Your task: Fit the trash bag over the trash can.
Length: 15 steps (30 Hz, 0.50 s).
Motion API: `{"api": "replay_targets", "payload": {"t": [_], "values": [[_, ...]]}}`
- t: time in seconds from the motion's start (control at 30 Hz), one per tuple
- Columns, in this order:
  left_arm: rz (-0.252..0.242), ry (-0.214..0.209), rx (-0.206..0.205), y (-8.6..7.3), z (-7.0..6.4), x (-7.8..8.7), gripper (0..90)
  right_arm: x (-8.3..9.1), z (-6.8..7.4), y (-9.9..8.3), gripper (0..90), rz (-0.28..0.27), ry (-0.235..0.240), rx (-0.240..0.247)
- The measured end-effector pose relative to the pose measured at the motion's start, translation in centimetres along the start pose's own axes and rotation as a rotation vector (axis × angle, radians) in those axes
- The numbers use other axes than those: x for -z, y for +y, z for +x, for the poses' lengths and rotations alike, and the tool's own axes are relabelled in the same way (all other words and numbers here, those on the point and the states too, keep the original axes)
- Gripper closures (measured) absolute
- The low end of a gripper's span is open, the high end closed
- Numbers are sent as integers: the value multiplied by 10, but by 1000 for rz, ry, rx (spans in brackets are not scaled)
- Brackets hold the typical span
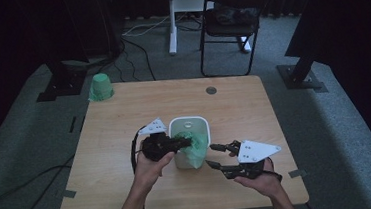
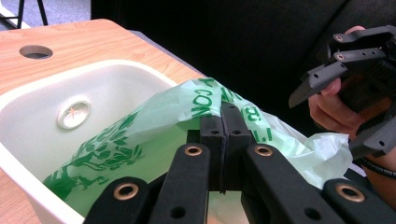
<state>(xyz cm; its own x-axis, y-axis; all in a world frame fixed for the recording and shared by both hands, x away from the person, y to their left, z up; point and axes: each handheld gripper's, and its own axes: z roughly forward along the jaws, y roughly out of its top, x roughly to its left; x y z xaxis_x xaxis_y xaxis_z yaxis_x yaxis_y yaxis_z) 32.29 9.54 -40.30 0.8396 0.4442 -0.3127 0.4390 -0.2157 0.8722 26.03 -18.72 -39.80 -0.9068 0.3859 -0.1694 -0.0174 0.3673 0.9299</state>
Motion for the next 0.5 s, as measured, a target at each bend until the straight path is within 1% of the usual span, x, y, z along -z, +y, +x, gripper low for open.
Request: {"api": "replay_targets", "payload": {"t": [0.17, 0.23, 0.27, 0.33, 0.4, 0.47, 0.5], "values": [[1, -3, -4, 0, -1, -1, 900, -6, 2, 3, 575, -3, 25, 9], [0, -5, -3, 0, -2, -1, 900, -8, 1, 4, 631, 1, 40, 15], [0, -6, -3, 0, -2, -1, 900, -9, 1, 4, 668, 2, 37, 17], [0, -7, -5, 0, -3, 0, 900, -9, -1, 4, 774, 2, 50, 14], [2, -7, -9, 0, -4, 1, 900, -9, -3, 4, 855, -1, 55, 8], [-3, -8, -12, 0, -6, 3, 896, -8, -5, 5, 899, -8, 58, 6], [-4, -9, -16, 0, -7, 4, 877, -7, -6, 5, 900, -13, 56, 7]]}}
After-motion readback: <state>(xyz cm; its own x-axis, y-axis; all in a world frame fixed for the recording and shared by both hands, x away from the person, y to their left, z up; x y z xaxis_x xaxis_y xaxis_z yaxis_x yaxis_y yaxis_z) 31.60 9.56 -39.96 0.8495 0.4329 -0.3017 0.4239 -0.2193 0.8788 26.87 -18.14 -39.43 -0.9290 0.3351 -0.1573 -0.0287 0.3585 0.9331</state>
